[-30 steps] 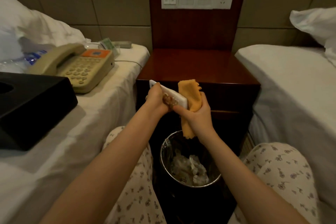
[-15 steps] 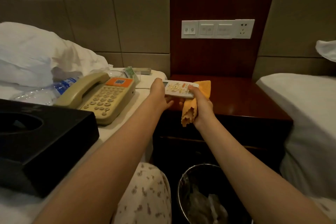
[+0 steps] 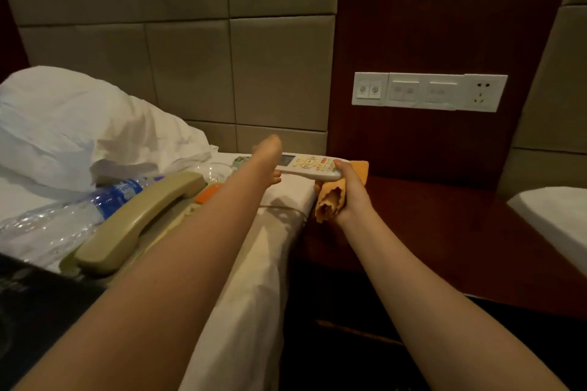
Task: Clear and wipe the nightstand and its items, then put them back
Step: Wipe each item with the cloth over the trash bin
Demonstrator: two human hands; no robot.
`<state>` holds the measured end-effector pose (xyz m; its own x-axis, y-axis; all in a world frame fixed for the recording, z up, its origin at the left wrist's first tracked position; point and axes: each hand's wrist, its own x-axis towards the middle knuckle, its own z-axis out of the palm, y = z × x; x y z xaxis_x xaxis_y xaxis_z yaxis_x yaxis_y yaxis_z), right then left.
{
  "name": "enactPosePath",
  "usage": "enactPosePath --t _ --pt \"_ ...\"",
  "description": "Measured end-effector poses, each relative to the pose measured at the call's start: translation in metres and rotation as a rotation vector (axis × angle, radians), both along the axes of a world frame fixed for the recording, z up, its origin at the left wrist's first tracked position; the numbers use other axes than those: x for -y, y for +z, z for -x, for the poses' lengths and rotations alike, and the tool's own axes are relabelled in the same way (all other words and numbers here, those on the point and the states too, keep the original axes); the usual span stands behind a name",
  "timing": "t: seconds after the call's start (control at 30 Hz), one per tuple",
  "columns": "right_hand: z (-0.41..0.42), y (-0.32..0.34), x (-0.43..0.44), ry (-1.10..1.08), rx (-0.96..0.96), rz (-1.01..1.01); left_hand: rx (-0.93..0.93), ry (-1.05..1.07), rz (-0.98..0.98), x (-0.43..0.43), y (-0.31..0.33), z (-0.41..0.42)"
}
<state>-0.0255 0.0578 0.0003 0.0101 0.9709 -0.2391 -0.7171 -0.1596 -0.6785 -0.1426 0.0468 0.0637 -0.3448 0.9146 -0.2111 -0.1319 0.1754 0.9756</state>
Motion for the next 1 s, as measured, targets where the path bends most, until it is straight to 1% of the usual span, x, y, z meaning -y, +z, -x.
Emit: enactPosePath --t 0.1,0.2,0.27,0.4,0.5,0.67,0.77,0.8,0.9,1.0 --pt "0.009 0.006 -0.03 -0.005 0.012 -0.003 -0.101 0.013 -0.045 -0.028 0.008 0.015" --pt "0.022 0.005 -0.059 0.007 0.067 0.009 -0.31 0.016 -0.051 -0.05 0.01 0.035" --pt "0.032 0.0 -0.078 0.013 0.109 0.04 -0.437 0.024 -0.028 -0.06 0.008 0.049" --pt "0.051 -0.011 -0.103 0.037 0.122 0.079 -0.575 0.01 0.041 -0.074 0.0 0.069" --pt "0.064 -0.018 -0.117 0.108 0.135 0.08 -0.669 -0.103 0.114 -0.078 -0.004 0.075" --pt "0.079 -0.039 -0.14 0.155 0.329 0.065 -0.838 -0.283 0.3 -0.079 -0.001 0.08" --pt "0.083 -0.047 -0.149 0.177 0.433 0.073 -0.925 -0.349 0.369 -0.079 0.002 0.084" --pt "0.083 -0.041 -0.144 0.158 0.503 0.062 -0.948 -0.374 0.394 -0.079 0.002 0.084" --pt "0.079 -0.023 -0.129 0.095 0.826 0.006 -1.052 -0.439 0.46 -0.072 0.003 0.079" --pt "0.073 -0.019 -0.13 0.082 0.907 0.007 -1.13 -0.48 0.503 -0.064 0.0 0.071"
